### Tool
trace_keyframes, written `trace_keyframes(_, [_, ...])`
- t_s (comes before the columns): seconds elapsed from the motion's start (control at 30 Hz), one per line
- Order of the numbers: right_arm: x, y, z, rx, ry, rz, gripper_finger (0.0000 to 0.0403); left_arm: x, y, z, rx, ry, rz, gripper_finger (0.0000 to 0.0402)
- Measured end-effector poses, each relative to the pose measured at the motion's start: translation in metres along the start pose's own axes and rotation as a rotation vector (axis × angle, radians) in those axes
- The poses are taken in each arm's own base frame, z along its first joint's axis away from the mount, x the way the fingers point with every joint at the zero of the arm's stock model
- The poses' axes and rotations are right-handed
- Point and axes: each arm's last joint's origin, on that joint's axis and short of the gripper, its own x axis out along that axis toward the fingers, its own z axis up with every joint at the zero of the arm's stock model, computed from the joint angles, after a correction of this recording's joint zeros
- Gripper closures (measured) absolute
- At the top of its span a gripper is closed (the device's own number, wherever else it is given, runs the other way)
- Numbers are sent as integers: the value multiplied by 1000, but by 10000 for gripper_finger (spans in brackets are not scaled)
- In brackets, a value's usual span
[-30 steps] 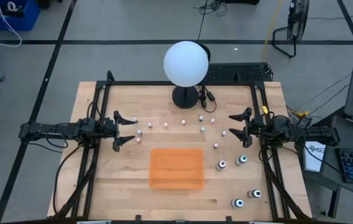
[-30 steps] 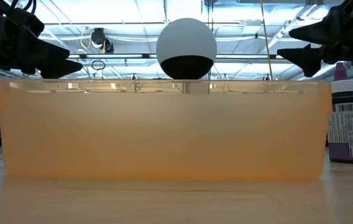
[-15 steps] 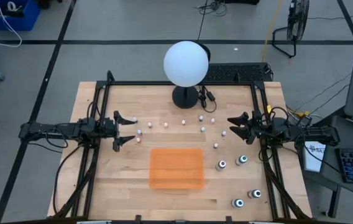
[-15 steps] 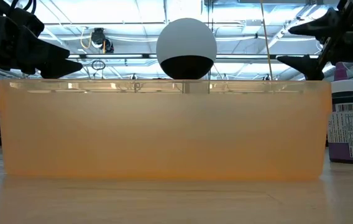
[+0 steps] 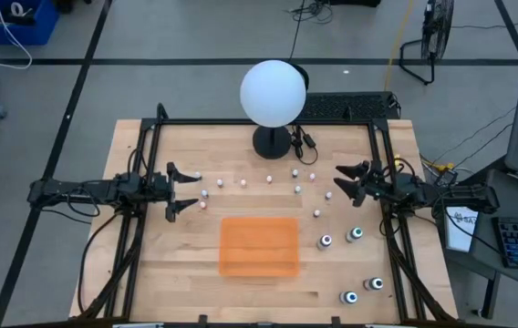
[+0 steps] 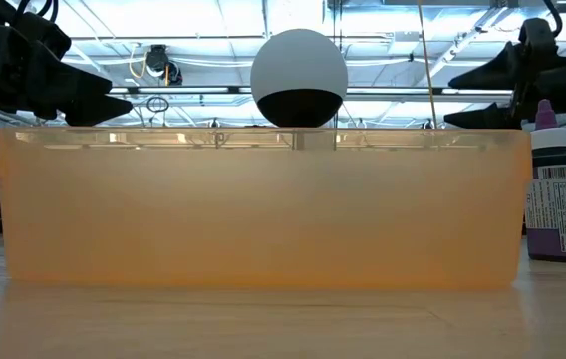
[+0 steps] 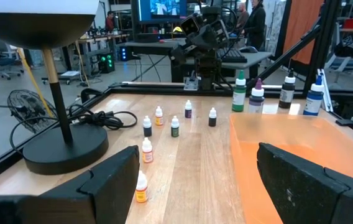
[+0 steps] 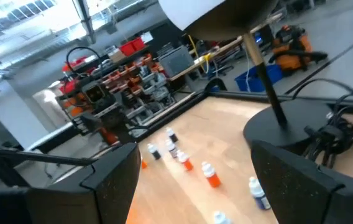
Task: Pick & Place food coloring
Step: Put the small black food coloring bottle into the orange container
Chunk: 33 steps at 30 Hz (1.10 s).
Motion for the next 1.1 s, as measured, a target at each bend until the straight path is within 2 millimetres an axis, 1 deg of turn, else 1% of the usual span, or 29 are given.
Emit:
trace_keyframes(0.13, [0,0,-1,-81,8,-2,110,0,0,0,0,0,0,78])
trace_keyframes(0.23, [0,2,3,-176,-33,13,110,0,0,0,0,0,0,78])
trace_keyframes(0.3, [0,4,8,-157,-74,34,110,0,0,0,0,0,0,78])
trace_keyframes(0.37, [1,5,4,-157,-24,60,110,0,0,0,0,0,0,78])
trace_keyframes(0.4, [2,8,7,-156,2,83,110,0,0,0,0,0,0,78])
trace_keyframes(0.5, [6,23,21,-142,56,135,110,0,0,0,0,1,0,78])
trace_keyframes(0.6, [18,37,26,-177,219,92,110,0,0,0,0,0,0,78])
trace_keyframes(0.67, [30,50,34,-202,317,50,110,0,0,0,0,0,0,78])
trace_keyframes(0.83, [68,81,42,-270,652,-172,110,0,0,0,0,-1,0,78])
trace_keyframes(0.97, [98,101,40,-264,916,-311,110,0,0,0,0,0,2,78])
trace_keyframes(1.1, [120,110,26,-262,1125,-418,110,0,0,0,0,3,3,78])
